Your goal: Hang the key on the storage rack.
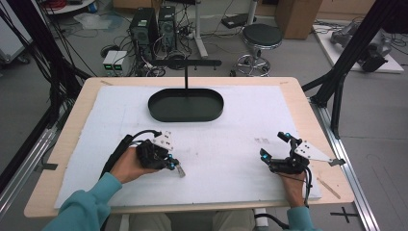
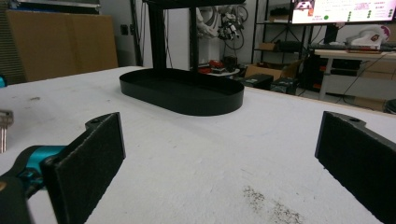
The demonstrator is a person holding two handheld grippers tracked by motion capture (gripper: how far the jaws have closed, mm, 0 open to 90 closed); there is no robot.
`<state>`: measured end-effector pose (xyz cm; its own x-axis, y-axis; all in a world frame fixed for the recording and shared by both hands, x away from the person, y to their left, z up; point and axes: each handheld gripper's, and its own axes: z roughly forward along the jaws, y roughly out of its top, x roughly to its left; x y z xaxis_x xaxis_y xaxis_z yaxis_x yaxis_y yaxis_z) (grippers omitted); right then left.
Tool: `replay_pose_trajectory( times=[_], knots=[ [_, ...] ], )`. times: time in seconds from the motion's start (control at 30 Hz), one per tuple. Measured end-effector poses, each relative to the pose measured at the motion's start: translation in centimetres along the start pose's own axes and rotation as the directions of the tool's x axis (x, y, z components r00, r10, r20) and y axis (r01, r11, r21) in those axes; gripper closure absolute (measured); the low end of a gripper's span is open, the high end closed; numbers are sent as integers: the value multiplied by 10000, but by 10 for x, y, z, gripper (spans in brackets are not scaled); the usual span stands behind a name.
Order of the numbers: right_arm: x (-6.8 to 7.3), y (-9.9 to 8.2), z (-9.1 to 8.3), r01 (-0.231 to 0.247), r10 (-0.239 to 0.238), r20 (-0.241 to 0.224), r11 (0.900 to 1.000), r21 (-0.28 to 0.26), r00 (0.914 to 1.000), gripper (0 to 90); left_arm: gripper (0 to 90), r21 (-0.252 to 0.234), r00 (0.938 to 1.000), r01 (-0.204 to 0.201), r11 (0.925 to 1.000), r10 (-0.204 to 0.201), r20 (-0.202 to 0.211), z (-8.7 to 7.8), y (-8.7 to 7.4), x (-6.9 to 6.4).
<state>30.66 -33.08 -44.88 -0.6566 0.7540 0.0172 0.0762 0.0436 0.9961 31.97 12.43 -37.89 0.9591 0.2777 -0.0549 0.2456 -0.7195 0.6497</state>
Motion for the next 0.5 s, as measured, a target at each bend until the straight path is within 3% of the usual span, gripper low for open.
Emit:
replay_pose_trajectory(
  times=[0.13,0.3,0.5],
  knots=[
    [0,0,0,0,0,-1,10000,2,10000,7,883,-972,9989,423,9944,-439,-148,-14,0,5],
    [0,0,0,-15,15,1,10000,9,10000,7,883,-2199,9950,710,9729,-847,-534,-31,3,12],
    [0,0,0,-38,38,-10,10000,-1,10000,7,884,-2748,9910,778,9584,-1045,-840,-47,10,20]
  ],
)
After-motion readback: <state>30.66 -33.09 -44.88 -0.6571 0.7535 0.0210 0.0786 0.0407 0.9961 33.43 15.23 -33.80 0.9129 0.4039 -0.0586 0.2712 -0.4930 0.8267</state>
